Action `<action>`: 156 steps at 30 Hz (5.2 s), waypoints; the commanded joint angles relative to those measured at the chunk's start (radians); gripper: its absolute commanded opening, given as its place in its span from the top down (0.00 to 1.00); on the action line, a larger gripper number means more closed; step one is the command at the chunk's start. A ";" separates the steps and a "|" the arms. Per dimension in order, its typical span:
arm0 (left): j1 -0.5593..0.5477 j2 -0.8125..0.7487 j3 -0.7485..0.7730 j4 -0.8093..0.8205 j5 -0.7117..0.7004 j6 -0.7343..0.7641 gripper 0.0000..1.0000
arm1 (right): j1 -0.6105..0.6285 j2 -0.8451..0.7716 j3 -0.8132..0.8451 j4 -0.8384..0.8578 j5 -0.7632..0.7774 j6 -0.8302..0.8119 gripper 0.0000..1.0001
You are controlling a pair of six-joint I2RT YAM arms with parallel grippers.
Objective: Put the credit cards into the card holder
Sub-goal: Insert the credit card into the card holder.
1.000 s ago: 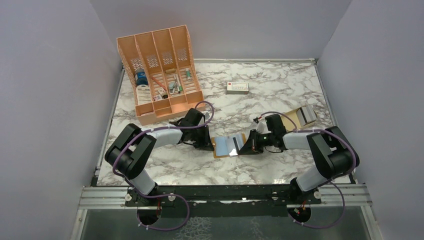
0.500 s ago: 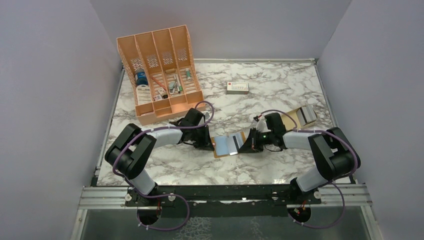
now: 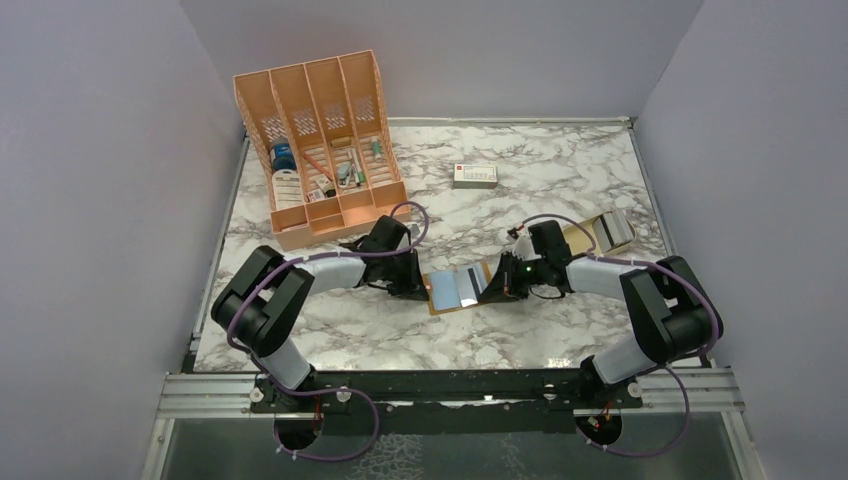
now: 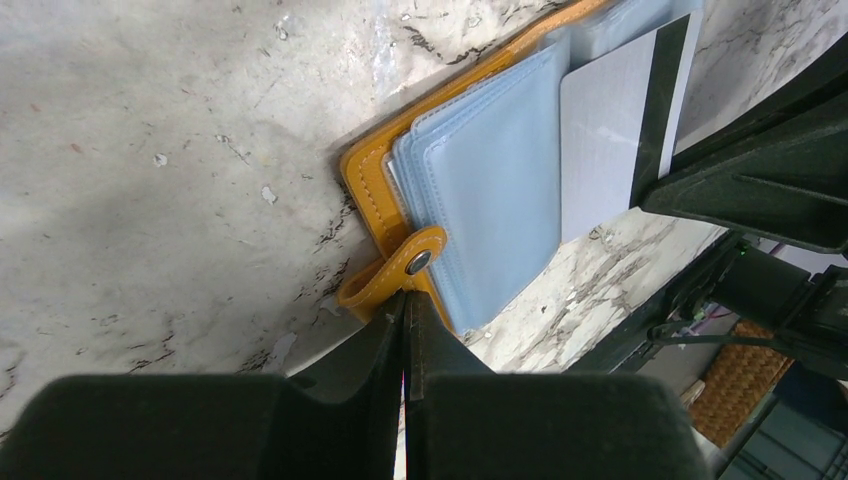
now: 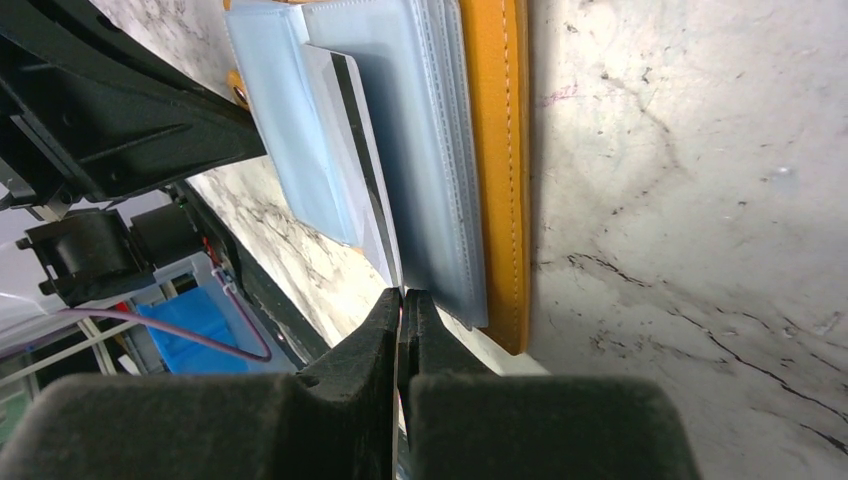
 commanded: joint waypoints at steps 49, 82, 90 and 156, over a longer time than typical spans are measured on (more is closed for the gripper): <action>0.006 0.055 0.058 0.022 0.001 -0.004 0.92 | 0.013 0.078 -0.049 0.193 -0.078 0.098 0.99; 0.005 -0.065 0.129 -0.055 -0.002 -0.004 0.90 | 0.071 -0.084 0.122 -0.100 0.170 -0.010 0.71; 0.005 -0.046 0.120 -0.069 -0.007 0.197 0.90 | 0.078 0.003 0.144 -0.044 0.146 -0.010 0.73; 0.007 0.034 0.102 0.014 -0.020 0.011 0.59 | 0.203 0.056 0.226 -0.042 0.379 0.080 0.72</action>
